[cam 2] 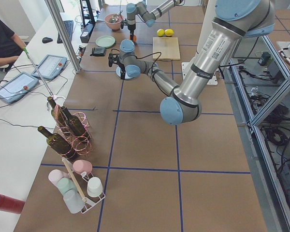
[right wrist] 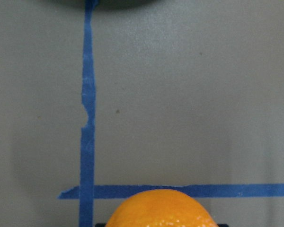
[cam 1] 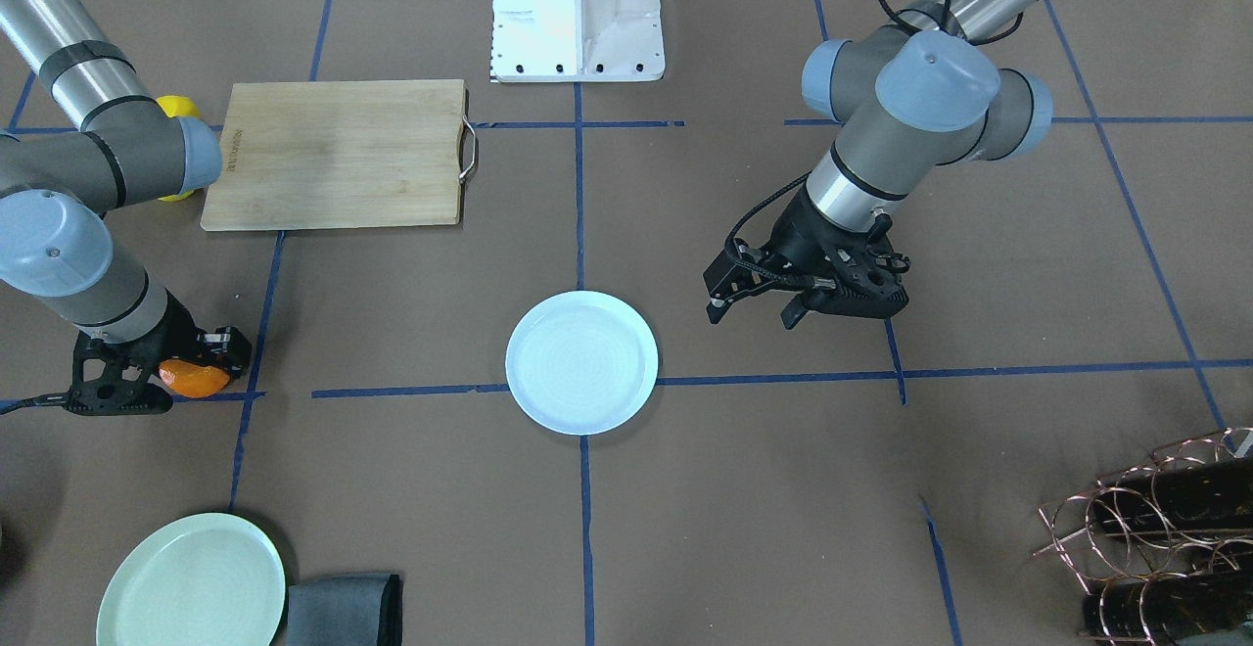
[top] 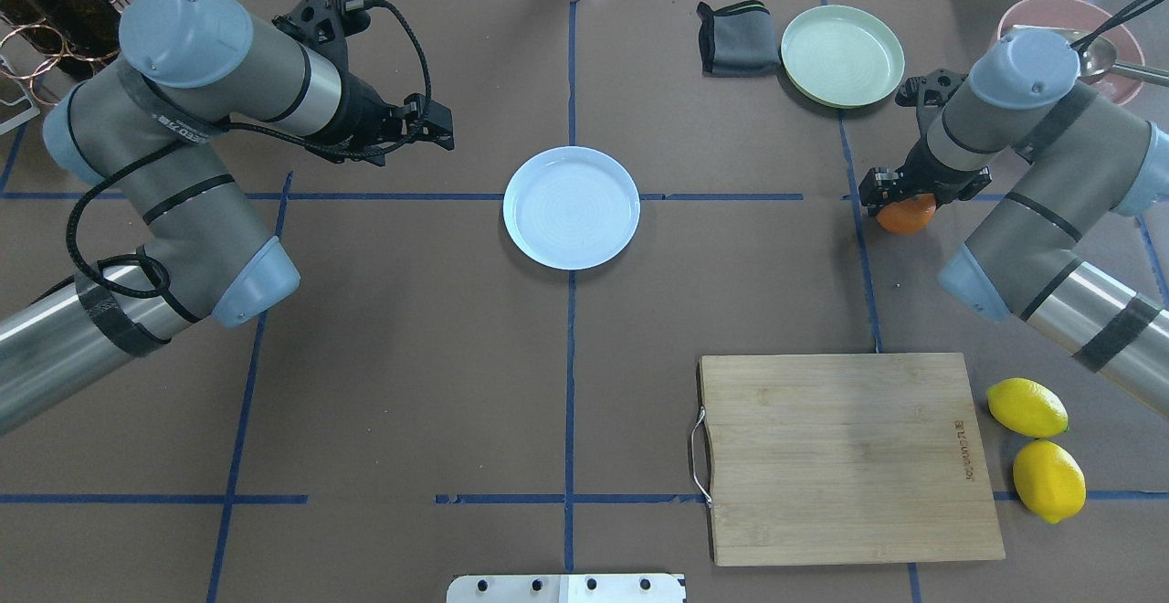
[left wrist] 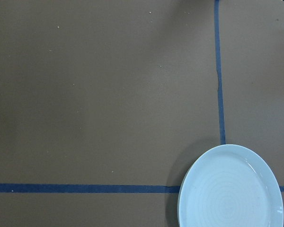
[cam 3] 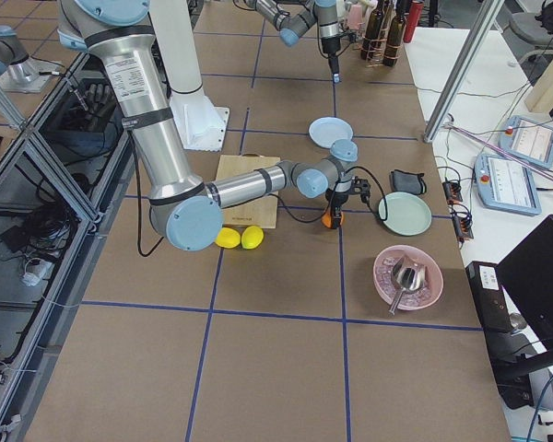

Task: Pick orange to plate
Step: 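Lower the right gripper onto the orange tangerine and close it, then carry the tangerine with the right gripper over the light blue plate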

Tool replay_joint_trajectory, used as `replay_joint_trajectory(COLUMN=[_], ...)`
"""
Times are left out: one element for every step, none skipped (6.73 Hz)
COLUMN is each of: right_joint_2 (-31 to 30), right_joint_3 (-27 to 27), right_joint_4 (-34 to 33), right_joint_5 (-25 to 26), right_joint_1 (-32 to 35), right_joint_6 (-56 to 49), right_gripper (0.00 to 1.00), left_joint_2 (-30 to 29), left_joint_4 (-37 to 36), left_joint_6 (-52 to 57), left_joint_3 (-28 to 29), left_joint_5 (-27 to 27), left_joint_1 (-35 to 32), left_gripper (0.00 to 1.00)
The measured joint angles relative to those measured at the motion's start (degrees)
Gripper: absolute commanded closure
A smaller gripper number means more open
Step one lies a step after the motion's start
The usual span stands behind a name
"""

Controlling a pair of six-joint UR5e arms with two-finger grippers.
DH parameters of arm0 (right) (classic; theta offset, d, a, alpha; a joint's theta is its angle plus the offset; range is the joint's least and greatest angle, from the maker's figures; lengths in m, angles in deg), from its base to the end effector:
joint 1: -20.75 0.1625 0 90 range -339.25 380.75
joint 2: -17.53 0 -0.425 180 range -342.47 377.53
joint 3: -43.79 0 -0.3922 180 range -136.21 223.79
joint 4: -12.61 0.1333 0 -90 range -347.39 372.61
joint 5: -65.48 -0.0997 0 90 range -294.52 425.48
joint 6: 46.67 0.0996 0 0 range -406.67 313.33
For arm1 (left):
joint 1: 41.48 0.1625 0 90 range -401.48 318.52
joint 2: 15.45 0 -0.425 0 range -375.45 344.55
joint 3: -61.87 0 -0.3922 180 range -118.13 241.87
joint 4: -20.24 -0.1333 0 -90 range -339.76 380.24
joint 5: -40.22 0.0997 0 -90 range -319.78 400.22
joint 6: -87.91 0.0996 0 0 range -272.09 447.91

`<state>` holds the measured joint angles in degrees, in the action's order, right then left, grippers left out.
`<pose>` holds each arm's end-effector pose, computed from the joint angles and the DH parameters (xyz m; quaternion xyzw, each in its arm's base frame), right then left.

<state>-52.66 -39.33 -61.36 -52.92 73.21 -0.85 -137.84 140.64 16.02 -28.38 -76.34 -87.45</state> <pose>-0.3315 -0.5725 0.5030 0.0231 -0.3386 0.0066 0.9406 0.4106 -0.5524 0.2614 0.1039 0.5352 -0.0832 0.8342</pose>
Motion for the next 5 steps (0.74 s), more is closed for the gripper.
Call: replay_joint_trajectory(right_joint_2=[0.1,1.0,3.2,5.9,9.1], right_joint_3=[-1.0,-1.9,-2.2,-2.2,-1.9], right_joint_4=[0.0,-0.4,-0.9,-1.0,-1.0], right_joint_5=[-0.7,-2.8,-5.0,-6.0,-6.0], right_joint_1=[1.0,2.4,3.4,3.1,1.1], right_joint_6=[0.2,0.6,2.5,5.8,10.7], right_gripper=[1.00,1.00,1.00,1.00,1.00], left_joint_2=[0.3,1.1,2.7,4.7,6.0], left_joint_4=[0.0,0.0,-0.1,-1.7,-6.8], left_joint_6=[0.0,0.2,2.3,8.6,17.9], left_joint_3=[-0.3,-1.0,-2.4,-4.0,-5.6], left_joint_5=[0.0,-0.1,-0.6,-2.0,-3.6], left_joint_1=[0.0,-0.5,-1.6,-3.7,-6.8], left_gripper=[0.00,0.00,0.00,0.00,0.00])
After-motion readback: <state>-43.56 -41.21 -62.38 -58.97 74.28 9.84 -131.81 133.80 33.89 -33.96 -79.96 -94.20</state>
